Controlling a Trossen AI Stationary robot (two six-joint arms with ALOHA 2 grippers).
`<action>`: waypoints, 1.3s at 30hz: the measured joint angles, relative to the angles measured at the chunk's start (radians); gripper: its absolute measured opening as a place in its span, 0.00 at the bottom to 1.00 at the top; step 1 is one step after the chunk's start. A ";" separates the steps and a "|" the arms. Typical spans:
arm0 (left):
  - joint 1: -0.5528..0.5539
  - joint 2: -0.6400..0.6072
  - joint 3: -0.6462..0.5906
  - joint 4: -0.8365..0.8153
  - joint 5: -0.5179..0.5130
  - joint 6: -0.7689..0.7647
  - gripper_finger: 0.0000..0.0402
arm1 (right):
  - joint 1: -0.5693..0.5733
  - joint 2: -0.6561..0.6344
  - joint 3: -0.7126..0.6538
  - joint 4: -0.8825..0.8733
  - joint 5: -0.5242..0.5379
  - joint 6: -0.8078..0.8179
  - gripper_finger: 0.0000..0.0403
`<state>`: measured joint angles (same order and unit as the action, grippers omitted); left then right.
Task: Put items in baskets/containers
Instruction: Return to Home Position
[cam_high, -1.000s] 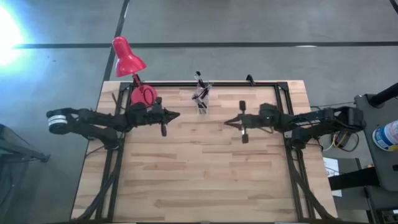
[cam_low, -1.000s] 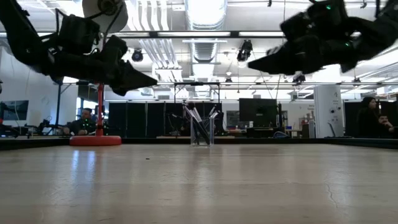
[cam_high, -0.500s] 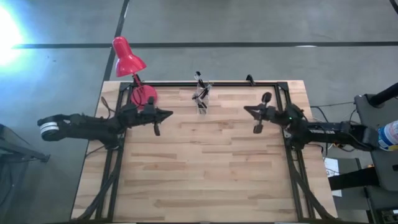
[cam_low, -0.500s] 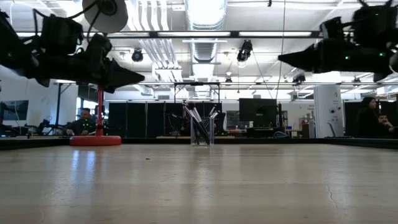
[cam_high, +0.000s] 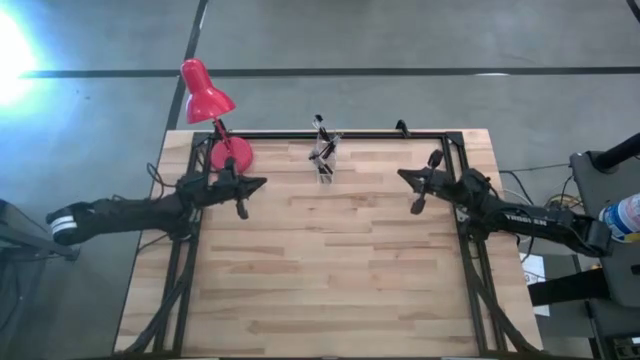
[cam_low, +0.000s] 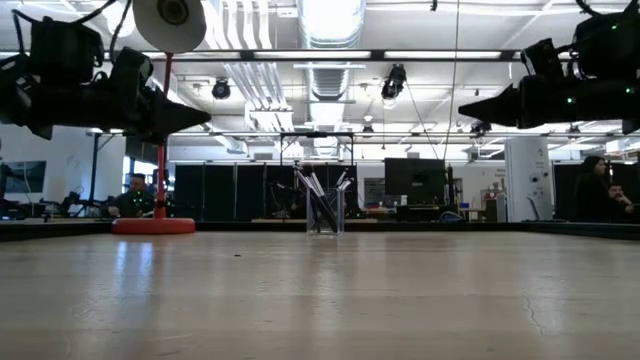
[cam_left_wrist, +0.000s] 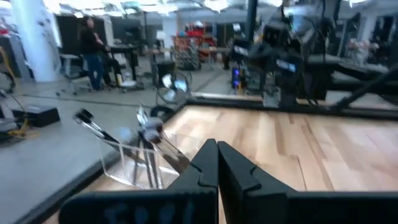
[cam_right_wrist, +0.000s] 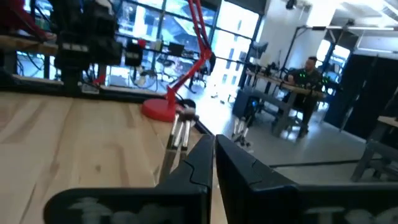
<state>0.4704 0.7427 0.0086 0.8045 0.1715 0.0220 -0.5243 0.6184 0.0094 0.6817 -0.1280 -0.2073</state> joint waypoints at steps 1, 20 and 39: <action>0.005 -0.014 0.000 -0.001 -0.002 -0.003 0.00 | -0.001 -0.008 0.000 -0.016 0.000 -0.003 0.03; 0.080 -0.347 -0.001 -0.395 0.031 -0.065 0.00 | -0.006 -0.419 0.000 -0.410 -0.004 -0.003 0.02; -0.057 -0.741 -0.002 -0.746 -0.088 -0.088 0.00 | -0.003 -0.618 0.000 -0.597 -0.046 0.125 0.02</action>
<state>0.4130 0.0013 0.0063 0.0587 0.0837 -0.0659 -0.5278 0.0002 0.0093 0.0851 -0.1743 -0.0824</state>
